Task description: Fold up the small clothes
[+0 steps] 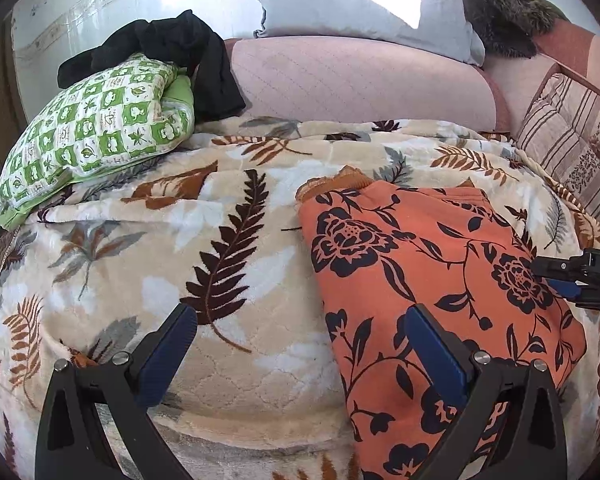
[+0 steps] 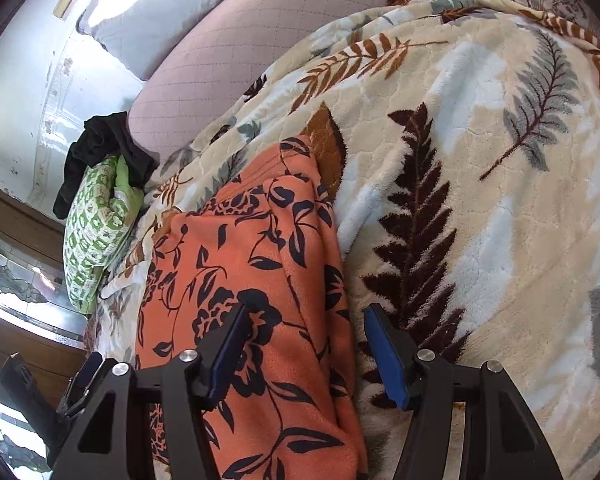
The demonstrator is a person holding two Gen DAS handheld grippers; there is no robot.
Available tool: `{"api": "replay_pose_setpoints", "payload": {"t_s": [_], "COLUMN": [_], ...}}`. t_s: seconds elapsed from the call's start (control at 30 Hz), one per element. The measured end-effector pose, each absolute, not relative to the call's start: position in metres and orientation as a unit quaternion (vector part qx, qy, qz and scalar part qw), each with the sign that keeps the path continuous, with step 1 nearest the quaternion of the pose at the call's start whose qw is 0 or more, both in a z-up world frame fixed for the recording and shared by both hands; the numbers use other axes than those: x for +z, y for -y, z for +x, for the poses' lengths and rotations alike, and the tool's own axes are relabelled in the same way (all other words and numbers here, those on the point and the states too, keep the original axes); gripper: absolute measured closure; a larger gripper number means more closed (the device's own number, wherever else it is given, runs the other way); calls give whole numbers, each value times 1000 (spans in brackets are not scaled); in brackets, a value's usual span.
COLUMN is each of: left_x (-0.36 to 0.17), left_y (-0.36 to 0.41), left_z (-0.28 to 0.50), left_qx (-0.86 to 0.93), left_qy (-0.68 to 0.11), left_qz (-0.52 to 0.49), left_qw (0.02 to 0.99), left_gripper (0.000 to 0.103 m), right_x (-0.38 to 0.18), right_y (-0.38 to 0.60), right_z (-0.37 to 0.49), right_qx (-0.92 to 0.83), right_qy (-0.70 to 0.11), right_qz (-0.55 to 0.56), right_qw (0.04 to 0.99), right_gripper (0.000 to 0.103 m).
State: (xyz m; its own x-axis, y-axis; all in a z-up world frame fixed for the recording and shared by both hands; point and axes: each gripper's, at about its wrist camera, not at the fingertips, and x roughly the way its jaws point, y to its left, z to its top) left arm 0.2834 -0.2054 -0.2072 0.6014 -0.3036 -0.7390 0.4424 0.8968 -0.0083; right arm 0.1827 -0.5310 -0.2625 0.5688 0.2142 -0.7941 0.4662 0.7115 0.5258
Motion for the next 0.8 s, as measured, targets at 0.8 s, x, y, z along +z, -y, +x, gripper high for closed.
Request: {"api": "replay_pose_setpoints", "payload": {"t_s": [0.8], "left_x": [-253], "left_y": [240], "left_z": [292], "left_qx": [-342], "left_qy": [-525], "left_qz": [-22], "left_qw": [779], "left_gripper": [0], "right_x": [-294], "right_y": [524], "right_z": [189], "right_qx": [-5], "right_qy": [-459], "right_qz": [445], "right_qw": [769], "right_gripper": [30]}}
